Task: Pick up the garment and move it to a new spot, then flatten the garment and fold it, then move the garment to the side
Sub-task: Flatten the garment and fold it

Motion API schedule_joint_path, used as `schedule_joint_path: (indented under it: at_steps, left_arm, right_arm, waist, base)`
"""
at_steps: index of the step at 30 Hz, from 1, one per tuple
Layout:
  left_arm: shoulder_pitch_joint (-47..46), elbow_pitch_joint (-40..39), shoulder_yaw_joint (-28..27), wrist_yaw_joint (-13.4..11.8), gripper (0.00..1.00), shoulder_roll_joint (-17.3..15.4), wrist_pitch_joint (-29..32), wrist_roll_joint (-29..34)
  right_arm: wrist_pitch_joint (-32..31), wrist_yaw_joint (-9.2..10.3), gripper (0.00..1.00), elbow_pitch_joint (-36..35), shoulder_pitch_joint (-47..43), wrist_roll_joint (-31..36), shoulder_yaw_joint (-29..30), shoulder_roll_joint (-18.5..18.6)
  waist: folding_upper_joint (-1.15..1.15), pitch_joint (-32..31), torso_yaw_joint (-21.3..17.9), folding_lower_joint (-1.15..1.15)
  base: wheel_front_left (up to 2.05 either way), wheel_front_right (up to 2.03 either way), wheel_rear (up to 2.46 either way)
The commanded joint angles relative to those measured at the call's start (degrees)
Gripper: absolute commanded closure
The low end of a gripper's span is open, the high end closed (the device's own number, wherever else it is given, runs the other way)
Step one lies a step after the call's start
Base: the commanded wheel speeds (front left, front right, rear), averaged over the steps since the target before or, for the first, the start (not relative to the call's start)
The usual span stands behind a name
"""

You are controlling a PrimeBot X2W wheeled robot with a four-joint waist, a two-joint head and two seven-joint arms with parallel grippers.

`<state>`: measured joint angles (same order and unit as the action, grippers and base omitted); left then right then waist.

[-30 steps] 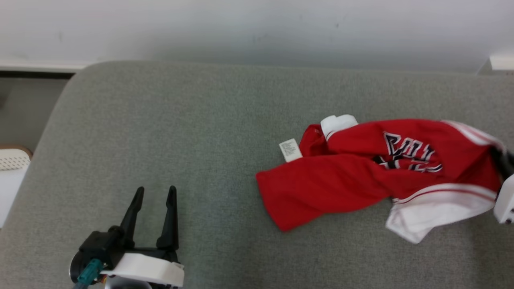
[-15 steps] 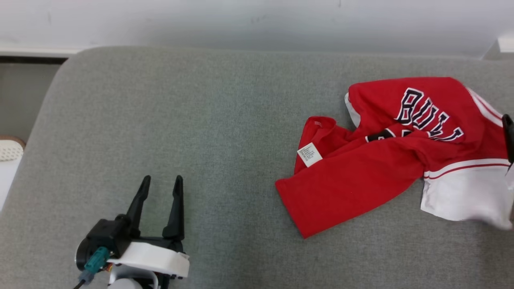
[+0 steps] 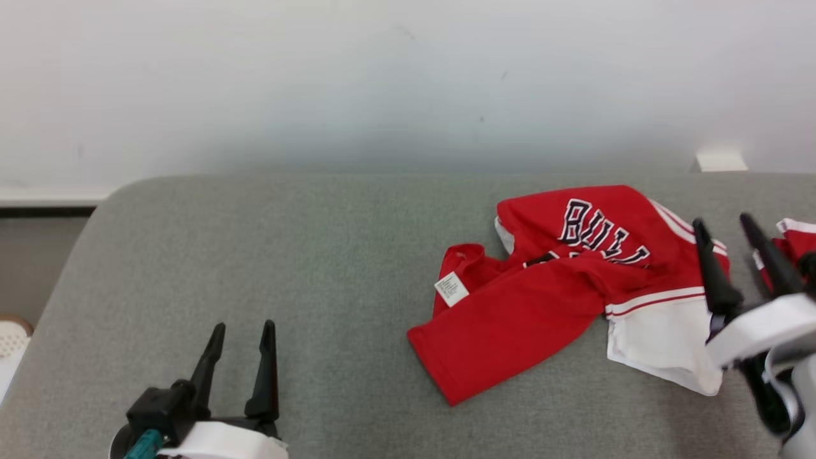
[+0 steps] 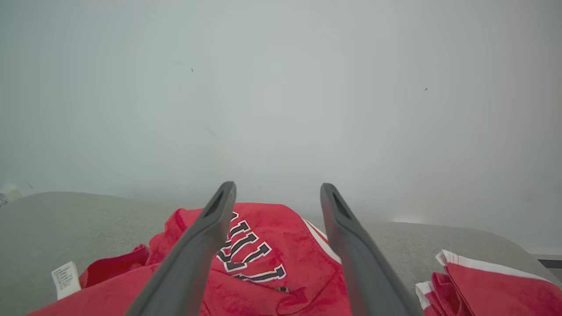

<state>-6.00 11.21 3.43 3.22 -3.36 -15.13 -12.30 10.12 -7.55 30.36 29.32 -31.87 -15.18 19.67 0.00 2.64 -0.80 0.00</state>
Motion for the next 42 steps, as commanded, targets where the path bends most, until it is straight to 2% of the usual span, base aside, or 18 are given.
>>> schedule_joint_path:
  at_steps: [1,4,12,18,21,27,32,34,36,38,42]
  left_arm:
    - [1.02,0.05,-0.29,-0.15,0.0,-0.06,-0.01,-0.73]
    - [2.0,-0.3,-0.33,-0.26,0.0,0.05,-0.01,-0.97]
    - [3.34,-1.13,-0.53,-0.53,0.0,0.18,-0.01,-1.22]
    - [2.34,0.13,-0.55,-0.32,0.0,0.07,0.25,-1.17]
    - [-0.08,0.8,-0.46,0.24,0.0,-0.76,2.36,-1.56]
    - [-7.53,2.31,1.94,1.65,0.0,-2.83,11.71,-1.4]
    - [-15.29,5.88,3.69,2.93,0.0,-4.29,19.67,-3.83]
    - [-18.17,7.93,4.43,3.56,0.0,-4.31,23.6,-6.66]
    - [-21.41,9.85,7.16,4.07,0.0,-6.05,28.49,-8.57]
    - [-25.84,11.5,11.22,4.21,0.0,-8.17,34.36,-14.38]
    - [-30.32,13.59,17.24,4.23,0.0,-13.85,41.29,-20.66]
  right_arm:
    - [0.63,0.13,0.0,-1.26,-2.36,-0.13,0.21,-0.26]
    - [1.92,0.13,0.0,-5.69,-8.15,0.56,2.11,-1.35]
    - [3.33,0.13,0.0,-15.9,-21.37,2.49,5.49,-7.12]
    - [1.8,0.13,0.0,-19.5,-24.24,3.71,6.05,-9.68]
    - [1.03,0.13,0.0,-20.54,-24.09,4.25,6.0,-10.32]
    - [0.79,0.13,0.0,-21.73,-23.57,4.72,6.41,-11.58]
    - [1.16,0.13,0.0,-21.75,-22.38,4.48,6.61,-12.11]
    - [1.41,0.13,0.0,-21.52,-21.85,4.41,6.62,-12.27]
    - [1.61,0.13,0.0,-21.32,-21.0,4.19,6.86,-12.33]
    - [2.22,0.13,0.0,-21.01,-19.81,3.82,7.03,-12.67]
    - [3.28,0.13,0.0,-20.1,-18.52,2.99,6.95,-13.52]
  waist:
    - [0.0,-2.21,-1.34,0.0]
    - [0.0,-3.27,-1.66,0.0]
    - [0.0,-3.66,-3.11,0.0]
    - [0.0,-3.16,-4.02,0.0]
    - [0.0,-2.66,-5.12,0.0]
    - [0.0,-0.89,-7.42,0.0]
    - [0.0,1.59,-10.22,0.0]
    - [0.0,2.64,-11.68,0.0]
    - [0.0,3.79,-13.08,0.0]
    - [0.0,5.5,-15.39,0.0]
    - [0.0,7.74,-18.64,0.0]
  base:
    - [0.0,0.0,0.0]
    - [0.0,0.0,0.0]
    - [0.0,0.0,0.0]
    - [0.0,0.0,0.0]
    - [0.0,0.0,0.0]
    - [0.0,0.0,0.0]
    - [0.0,0.0,0.0]
    - [0.0,0.0,0.0]
    - [0.0,0.0,0.0]
    - [0.0,0.0,0.0]
    - [0.0,0.0,0.0]
